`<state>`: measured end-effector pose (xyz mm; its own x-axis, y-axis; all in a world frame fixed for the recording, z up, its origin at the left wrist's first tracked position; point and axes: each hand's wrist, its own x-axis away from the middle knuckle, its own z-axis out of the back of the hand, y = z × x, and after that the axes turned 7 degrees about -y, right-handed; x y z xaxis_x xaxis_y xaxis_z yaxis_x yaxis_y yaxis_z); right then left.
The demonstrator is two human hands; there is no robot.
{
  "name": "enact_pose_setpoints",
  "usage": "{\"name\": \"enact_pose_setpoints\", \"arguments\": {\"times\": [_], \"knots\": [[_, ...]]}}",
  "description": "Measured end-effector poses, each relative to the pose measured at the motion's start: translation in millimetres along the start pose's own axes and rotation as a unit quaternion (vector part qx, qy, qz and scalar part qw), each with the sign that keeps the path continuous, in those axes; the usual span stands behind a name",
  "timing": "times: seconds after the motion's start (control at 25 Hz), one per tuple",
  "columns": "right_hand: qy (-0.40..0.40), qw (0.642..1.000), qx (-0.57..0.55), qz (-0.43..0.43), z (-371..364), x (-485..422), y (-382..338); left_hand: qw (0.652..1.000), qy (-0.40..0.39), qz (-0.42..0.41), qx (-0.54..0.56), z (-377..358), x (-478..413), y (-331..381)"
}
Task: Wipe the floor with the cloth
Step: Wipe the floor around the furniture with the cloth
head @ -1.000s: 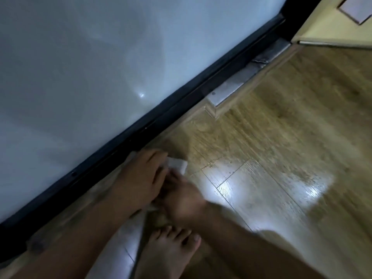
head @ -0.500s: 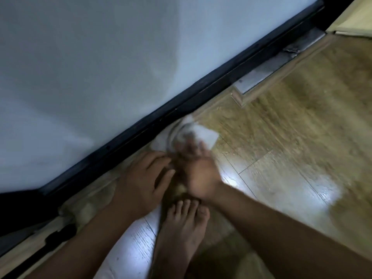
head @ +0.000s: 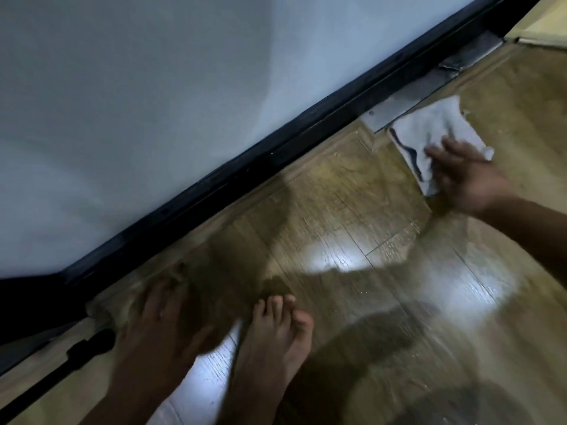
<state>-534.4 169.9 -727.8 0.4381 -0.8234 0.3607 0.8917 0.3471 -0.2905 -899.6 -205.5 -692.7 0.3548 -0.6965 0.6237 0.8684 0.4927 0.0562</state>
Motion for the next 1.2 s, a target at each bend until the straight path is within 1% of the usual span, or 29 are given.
{"name": "enact_pose_setpoints", "arguments": {"times": [0.04,0.08,0.12,0.16,0.2,0.24,0.28,0.32,0.36,0.4,0.44,0.48,0.52,0.56,0.6,0.68,0.72,0.8,0.84,0.92,0.96,1.0,1.04,1.12,1.16,1.2], "knots": [[0.010,0.999,-0.008,-0.050,-1.6,-0.8,-9.0,0.997,-0.064,0.041,-0.021,-5.9,3.9,-6.5],[0.007,0.998,0.007,-0.054,-4.5,1.5,-28.2,0.993,-0.098,0.065,-0.028,-8.0,3.2,-8.4],[-0.017,0.999,0.032,0.005,-14.4,6.3,-54.8,0.991,-0.107,0.074,-0.026,-11.3,6.3,-10.8],[-0.047,0.993,0.047,0.101,-27.6,14.1,-81.6,0.992,-0.099,0.080,-0.016,-17.6,9.3,-12.8],[-0.080,0.976,0.067,0.192,-35.3,20.9,-98.9,0.993,-0.093,0.075,-0.017,-21.7,1.3,-10.0],[-0.121,0.948,0.105,0.274,-46.6,26.4,-116.9,0.991,-0.102,0.082,-0.011,-24.7,-2.4,-11.4],[-0.152,0.919,0.150,0.332,-57.8,30.2,-134.5,0.989,-0.121,0.086,-0.027,-20.7,-3.8,-14.2],[-0.163,0.904,0.178,0.354,-64.4,30.9,-147.7,0.988,-0.131,0.061,-0.060,-17.1,-7.3,-16.9],[-0.158,0.902,0.184,0.357,-69.6,29.3,-157.9,0.988,-0.128,0.031,-0.086,-12.7,-5.3,-16.4],[-0.155,0.905,0.174,0.355,-73.3,27.4,-167.9,0.992,-0.083,0.008,-0.091,-5.5,-1.0,-12.5],[-0.160,0.905,0.163,0.359,-76.7,28.3,-178.5,0.997,-0.028,-0.009,-0.071,-1.6,4.7,-11.8],[-0.174,0.895,0.160,0.378,-81.4,32.0,-189.8,0.999,0.032,-0.009,-0.005,-2.4,8.4,-15.8],[-0.192,0.875,0.165,0.412,-86.9,36.4,-203.1,0.995,0.052,0.019,0.081,-3.5,13.5,-19.6],[-0.210,0.850,0.171,0.451,-95.3,40.7,-216.9,0.984,0.033,0.050,0.168,-8.2,20.6,-24.8],[-0.225,0.829,0.172,0.483,-101.6,42.4,-233.6,0.974,0.043,0.059,0.213,-17.4,26.5,-32.6],[-0.240,0.789,0.163,0.542,-112.7,41.6,-274.7,0.969,0.123,0.070,0.205,-31.3,44.8,-45.0],[-0.235,0.772,0.165,0.567,-120.0,41.1,-296.8,0.969,0.139,0.080,0.185,-37.3,57.0,-47.3],[-0.242,0.748,0.181,0.591,-135.1,44.2,-338.2,0.979,0.115,0.107,0.132,-62.1,77.6,-51.3],[-0.244,0.737,0.185,0.603,-146.5,54.4,-355.7,0.980,0.072,0.138,0.121,-78.4,89.7,-53.1],[-0.243,0.721,0.218,0.611,-169.6,82.9,-380.0,0.964,-0.024,0.208,0.164,-115.4,111.8,-61.1],[-0.239,0.710,0.243,0.617,-176.2,95.4,-385.6,0.949,-0.052,0.235,0.205,-131.0,121.1,-67.1],[-0.231,0.706,0.254,0.620,-178.3,98.9,-388.2,0.933,-0.069,0.256,0.244,-139.3,126.8,-72.3],[-0.222,0.711,0.250,0.619,-175.6,94.0,-386.2,0.923,-0.073,0.263,0.272,-142.5,125.6,-74.4],[-0.239,0.722,0.231,0.607,-152.1,68.3,-372.7,0.910,-0.077,0.273,0.304,-135.9,113.5,-70.8],[-0.257,0.731,0.224,0.591,-137.6,53.1,-359.8,0.897,-0.085,0.290,0.323,-126.1,111.4,-66.1],[-0.258,0.745,0.219,0.574,-123.8,36.3,-341.0,0.896,-0.078,0.292,0.324,-122.3,112.0,-64.8]]}}
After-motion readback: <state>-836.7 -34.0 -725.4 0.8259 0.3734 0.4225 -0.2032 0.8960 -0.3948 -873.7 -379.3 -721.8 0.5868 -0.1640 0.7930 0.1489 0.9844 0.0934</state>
